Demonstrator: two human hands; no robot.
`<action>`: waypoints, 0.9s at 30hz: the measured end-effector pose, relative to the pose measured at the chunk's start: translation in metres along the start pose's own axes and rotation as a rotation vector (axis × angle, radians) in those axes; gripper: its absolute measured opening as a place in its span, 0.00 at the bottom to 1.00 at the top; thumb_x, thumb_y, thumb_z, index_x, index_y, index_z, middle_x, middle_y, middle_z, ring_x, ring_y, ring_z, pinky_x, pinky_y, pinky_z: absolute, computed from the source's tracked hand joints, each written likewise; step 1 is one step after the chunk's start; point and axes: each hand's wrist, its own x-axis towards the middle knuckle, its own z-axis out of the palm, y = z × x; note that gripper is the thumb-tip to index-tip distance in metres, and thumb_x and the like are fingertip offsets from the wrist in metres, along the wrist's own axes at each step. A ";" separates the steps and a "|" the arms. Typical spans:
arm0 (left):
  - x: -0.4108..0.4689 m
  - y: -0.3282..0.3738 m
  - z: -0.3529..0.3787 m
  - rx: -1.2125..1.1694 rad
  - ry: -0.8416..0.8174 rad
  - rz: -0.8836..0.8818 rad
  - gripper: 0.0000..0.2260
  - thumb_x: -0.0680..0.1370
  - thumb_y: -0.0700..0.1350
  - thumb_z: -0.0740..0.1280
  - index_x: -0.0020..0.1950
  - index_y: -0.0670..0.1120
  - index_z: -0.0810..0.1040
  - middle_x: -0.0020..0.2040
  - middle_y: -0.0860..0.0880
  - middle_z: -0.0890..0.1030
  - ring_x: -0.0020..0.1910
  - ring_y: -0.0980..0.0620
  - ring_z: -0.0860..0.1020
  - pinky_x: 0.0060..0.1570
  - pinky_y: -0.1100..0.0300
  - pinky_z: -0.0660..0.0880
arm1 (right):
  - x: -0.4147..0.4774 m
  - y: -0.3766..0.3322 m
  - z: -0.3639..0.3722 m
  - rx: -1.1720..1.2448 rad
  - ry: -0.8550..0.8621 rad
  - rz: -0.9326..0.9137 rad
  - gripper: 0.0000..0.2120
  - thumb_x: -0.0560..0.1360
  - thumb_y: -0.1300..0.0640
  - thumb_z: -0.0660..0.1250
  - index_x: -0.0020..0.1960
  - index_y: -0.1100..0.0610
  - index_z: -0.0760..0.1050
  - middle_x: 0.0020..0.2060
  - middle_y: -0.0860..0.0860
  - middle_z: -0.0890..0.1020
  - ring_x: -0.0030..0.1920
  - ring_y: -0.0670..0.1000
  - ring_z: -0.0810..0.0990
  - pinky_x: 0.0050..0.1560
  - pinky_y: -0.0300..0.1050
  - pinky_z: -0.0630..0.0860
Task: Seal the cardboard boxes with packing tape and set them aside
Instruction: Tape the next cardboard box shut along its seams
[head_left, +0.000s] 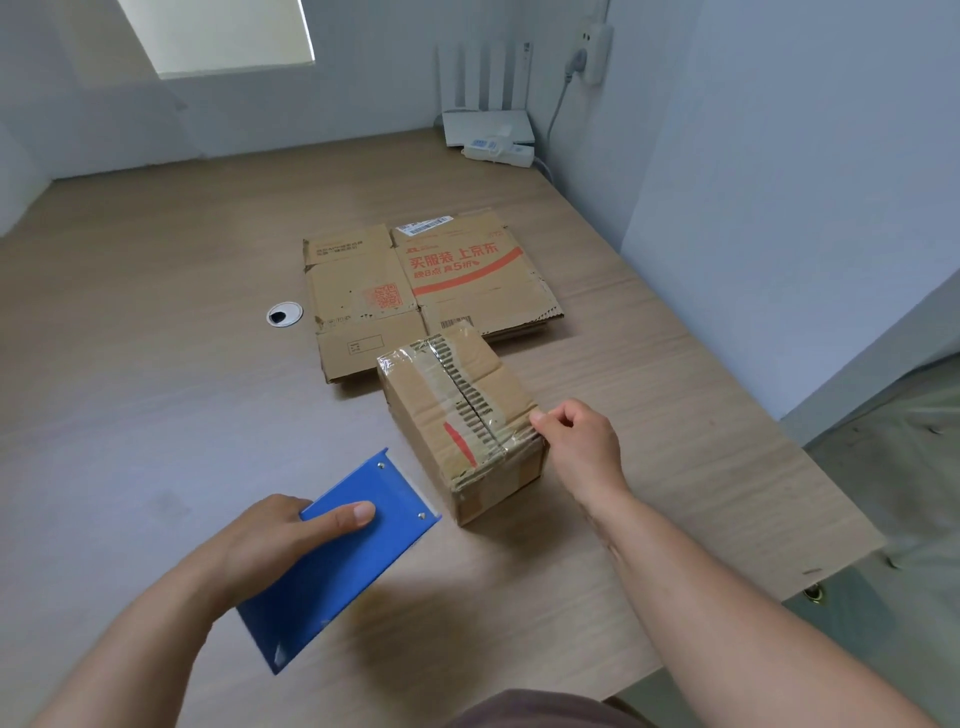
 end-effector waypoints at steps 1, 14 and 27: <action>-0.003 -0.002 0.000 -0.006 -0.003 -0.013 0.42 0.48 0.77 0.63 0.42 0.42 0.80 0.34 0.48 0.83 0.30 0.51 0.80 0.35 0.59 0.69 | 0.001 -0.001 0.001 -0.002 0.000 -0.004 0.14 0.76 0.52 0.67 0.35 0.57 0.71 0.31 0.50 0.75 0.34 0.50 0.71 0.36 0.45 0.67; 0.005 0.033 0.014 0.380 0.239 -0.169 0.27 0.70 0.73 0.60 0.41 0.48 0.74 0.40 0.51 0.77 0.40 0.52 0.77 0.40 0.58 0.70 | -0.005 -0.003 0.002 -0.066 -0.011 -0.046 0.15 0.77 0.53 0.66 0.34 0.56 0.68 0.31 0.49 0.74 0.34 0.50 0.70 0.34 0.41 0.66; -0.001 -0.021 0.016 0.715 0.478 -0.347 0.18 0.79 0.57 0.56 0.58 0.46 0.72 0.47 0.50 0.79 0.45 0.48 0.78 0.43 0.59 0.71 | -0.002 -0.003 -0.003 -0.031 -0.007 -0.017 0.13 0.77 0.53 0.65 0.37 0.57 0.69 0.32 0.49 0.74 0.37 0.53 0.72 0.33 0.45 0.64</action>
